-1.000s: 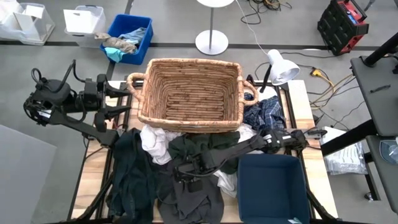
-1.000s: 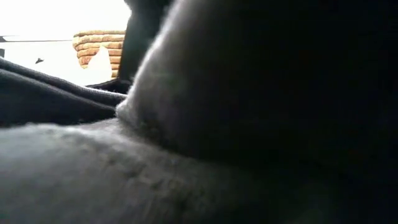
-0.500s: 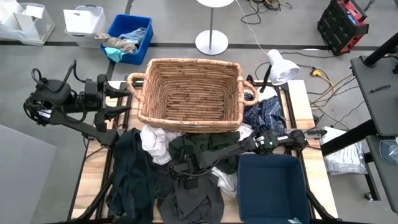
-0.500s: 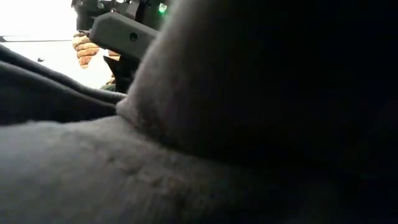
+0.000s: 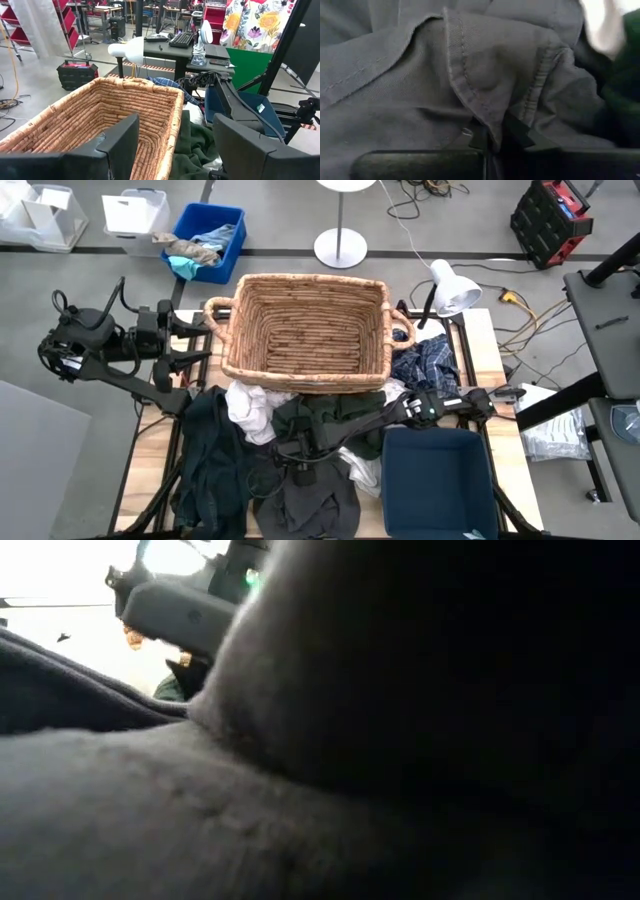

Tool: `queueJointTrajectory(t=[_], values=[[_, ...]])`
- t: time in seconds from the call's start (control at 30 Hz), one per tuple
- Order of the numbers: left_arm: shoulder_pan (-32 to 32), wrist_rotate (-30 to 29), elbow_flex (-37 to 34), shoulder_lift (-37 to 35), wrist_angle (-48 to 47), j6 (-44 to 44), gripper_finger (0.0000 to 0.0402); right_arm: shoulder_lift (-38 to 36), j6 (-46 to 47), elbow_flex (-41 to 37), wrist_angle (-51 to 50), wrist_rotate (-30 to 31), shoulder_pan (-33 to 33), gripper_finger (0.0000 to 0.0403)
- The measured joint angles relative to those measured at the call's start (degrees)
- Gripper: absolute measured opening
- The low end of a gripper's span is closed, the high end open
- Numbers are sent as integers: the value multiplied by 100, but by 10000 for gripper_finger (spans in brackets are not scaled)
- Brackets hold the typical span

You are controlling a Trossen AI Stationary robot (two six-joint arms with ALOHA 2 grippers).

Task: Sort clothes
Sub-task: Put the dark gray pants into the brown laundry basket

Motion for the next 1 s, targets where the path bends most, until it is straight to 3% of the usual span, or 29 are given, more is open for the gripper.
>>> queueJointTrajectory(t=[0.67,1.0], values=[[0,90,0,92,22,2,231,-2058,213,-11,68,188,0,13],[0,827,-2,125,482,137,231,-3074,-13,-4,657,184,0,13]])
